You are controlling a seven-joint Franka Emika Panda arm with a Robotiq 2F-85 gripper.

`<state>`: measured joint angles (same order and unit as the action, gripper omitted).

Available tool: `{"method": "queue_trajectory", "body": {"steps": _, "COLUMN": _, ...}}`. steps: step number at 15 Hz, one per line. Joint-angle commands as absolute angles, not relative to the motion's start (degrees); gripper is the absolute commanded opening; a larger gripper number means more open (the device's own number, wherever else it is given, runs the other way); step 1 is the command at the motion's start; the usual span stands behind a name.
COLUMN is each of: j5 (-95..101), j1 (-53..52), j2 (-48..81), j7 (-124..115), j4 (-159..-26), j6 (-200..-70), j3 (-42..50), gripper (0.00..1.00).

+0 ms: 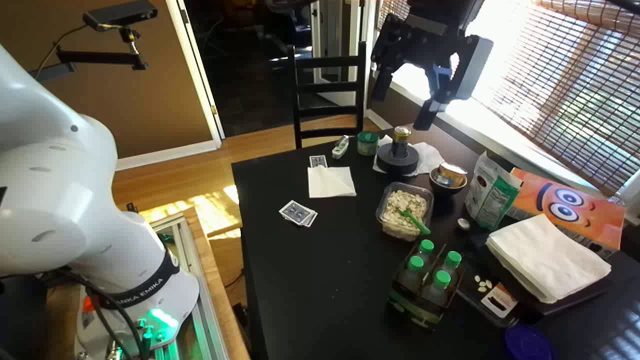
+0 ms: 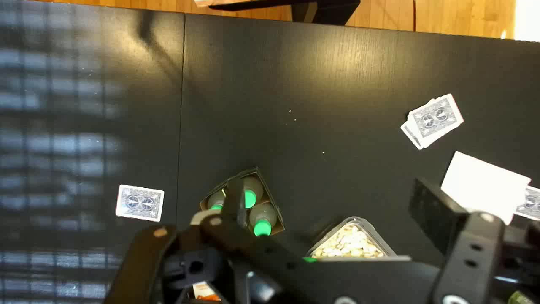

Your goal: Move the black bowl forward, then take out the tin

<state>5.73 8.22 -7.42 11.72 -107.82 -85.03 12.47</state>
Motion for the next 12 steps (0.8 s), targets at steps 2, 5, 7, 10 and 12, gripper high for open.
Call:
{"method": "queue_trajectory", "body": {"steps": 2, "j5": 4.3, "j1": 8.7, "j2": -5.7, "j7": 9.2, "j4": -107.6, "j6": -85.2, "j3": 11.9, "gripper": 1.00}}
{"method": "queue_trajectory", "body": {"steps": 5, "j5": -0.2, "j1": 8.5, "j2": -2.0, "j7": 6.3, "j4": -108.8, "j6": -86.9, "j3": 11.6, "gripper": 1.00}}
{"method": "queue_trajectory", "body": {"steps": 7, "j5": -3.2, "j1": 8.4, "j2": 1.1, "j7": 2.0, "j4": -109.9, "j6": -88.3, "j3": 11.0, "gripper": 1.00}}
{"method": "queue_trajectory", "body": {"steps": 10, "j5": -3.9, "j1": 7.7, "j2": 5.6, "j7": -6.5, "j4": -111.9, "j6": -93.8, "j3": 9.5, "gripper": 1.00}}
{"method": "queue_trajectory", "body": {"steps": 12, "j5": -4.2, "j1": 7.0, "j2": 8.4, "j7": -13.7, "j4": -111.8, "j6": -94.9, "j3": 8.6, "gripper": 1.00}}
